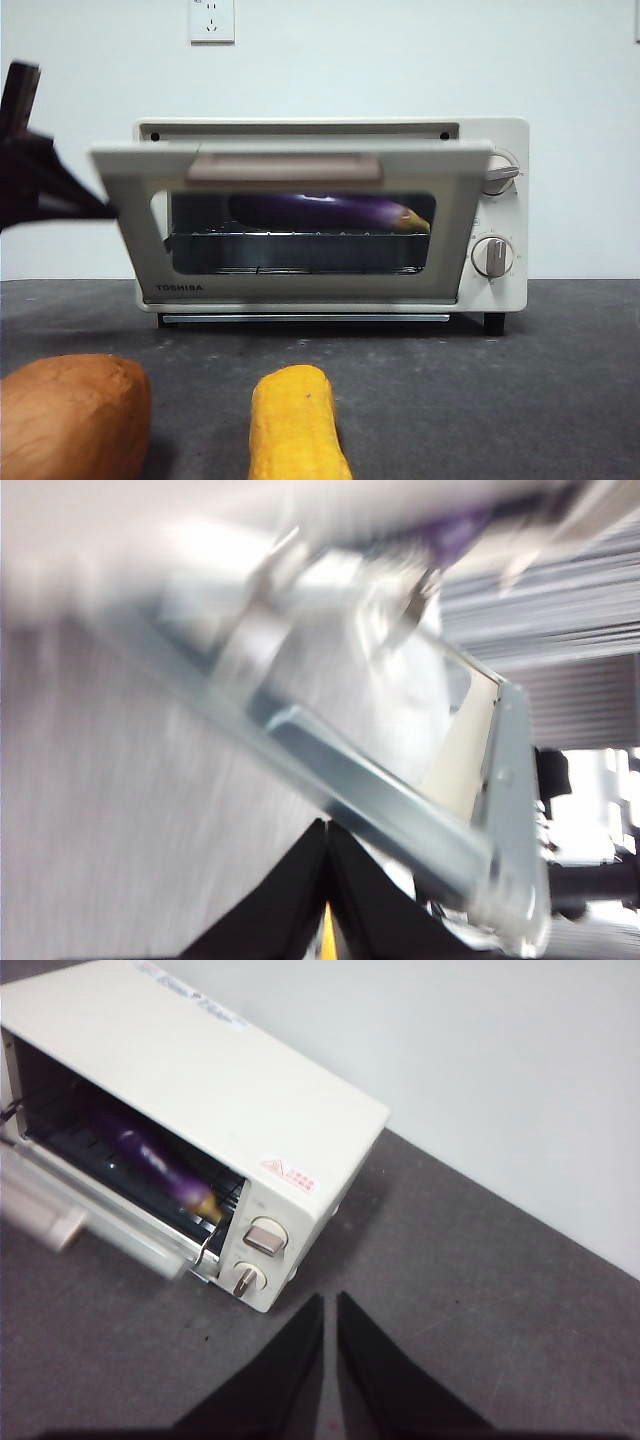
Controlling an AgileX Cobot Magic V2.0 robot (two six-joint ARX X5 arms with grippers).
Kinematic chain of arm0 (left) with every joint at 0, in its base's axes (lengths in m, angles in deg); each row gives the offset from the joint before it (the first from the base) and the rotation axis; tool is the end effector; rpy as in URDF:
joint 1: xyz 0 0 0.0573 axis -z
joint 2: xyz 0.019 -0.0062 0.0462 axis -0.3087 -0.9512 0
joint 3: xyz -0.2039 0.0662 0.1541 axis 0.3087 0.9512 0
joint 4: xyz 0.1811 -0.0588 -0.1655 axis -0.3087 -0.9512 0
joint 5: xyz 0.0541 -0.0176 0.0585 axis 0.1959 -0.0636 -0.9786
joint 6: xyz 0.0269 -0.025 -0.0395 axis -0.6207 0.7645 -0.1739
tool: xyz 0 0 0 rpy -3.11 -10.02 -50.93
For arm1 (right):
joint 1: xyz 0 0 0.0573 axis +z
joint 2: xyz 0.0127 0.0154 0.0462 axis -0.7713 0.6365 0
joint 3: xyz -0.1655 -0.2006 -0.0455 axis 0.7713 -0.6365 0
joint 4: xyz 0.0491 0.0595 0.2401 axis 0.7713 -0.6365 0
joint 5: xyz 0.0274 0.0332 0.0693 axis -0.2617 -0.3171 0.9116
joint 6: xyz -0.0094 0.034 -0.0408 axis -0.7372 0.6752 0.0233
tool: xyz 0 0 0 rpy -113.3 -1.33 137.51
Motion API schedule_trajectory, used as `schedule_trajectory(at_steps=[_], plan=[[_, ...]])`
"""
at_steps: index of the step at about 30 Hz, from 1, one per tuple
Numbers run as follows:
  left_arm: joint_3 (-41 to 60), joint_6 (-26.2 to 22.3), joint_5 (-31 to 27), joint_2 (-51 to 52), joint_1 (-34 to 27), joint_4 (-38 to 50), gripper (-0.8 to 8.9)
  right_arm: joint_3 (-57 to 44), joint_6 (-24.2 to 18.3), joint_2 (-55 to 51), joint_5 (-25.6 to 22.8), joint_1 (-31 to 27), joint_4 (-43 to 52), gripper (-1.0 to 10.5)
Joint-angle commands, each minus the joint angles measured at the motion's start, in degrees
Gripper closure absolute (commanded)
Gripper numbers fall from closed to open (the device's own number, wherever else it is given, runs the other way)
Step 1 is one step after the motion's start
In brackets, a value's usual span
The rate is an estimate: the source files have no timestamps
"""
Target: Take the eggplant from the table,put the eggplant in the oven
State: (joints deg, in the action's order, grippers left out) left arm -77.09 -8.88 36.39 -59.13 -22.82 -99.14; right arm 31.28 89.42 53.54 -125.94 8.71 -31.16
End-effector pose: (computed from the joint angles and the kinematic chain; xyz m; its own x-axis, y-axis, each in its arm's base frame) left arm 0.3033 -0.0015 0.1947 0.2063 -0.9180 -0.3386 0.2871 0.3876 -0.8760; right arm 0.0516 0.0506 0.4347 0.8894 0.2578 -0.3775 -0.3815 0.8736 -0.3021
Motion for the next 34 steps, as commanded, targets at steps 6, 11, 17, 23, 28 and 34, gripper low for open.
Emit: schedule_trajectory(at_steps=[6,11,17,23,28,34], plan=[[-17.6,3.7,0.1,-0.6,0.1,0.0,8.07,0.9,2.1,0.5,0.3,0.6,0.5,9.4],[-22.0,3.6,-7.0,3.7,1.6,-3.8,8.07,-2.5,2.1,0.5,1.1,0.6,1.5,9.4],[-21.9,-0.9,-26.5,14.5,6.8,-7.6,8.07,-10.1,2.1,0.5,1.9,0.3,7.1,9.4],[-18.5,-2.1,-38.8,25.3,13.3,-5.8,8.07,-18.4,2.1,0.3,8.7,-3.8,18.2,9.4],[-7.2,1.5,-45.2,35.7,17.6,2.1,8.07,-24.7,2.2,-0.4,18.9,-11.0,26.5,9.4],[8.0,3.5,-53.9,48.1,22.0,10.4,8.07,-35.0,2.3,-2.1,27.5,-18.7,39.5,9.4]])
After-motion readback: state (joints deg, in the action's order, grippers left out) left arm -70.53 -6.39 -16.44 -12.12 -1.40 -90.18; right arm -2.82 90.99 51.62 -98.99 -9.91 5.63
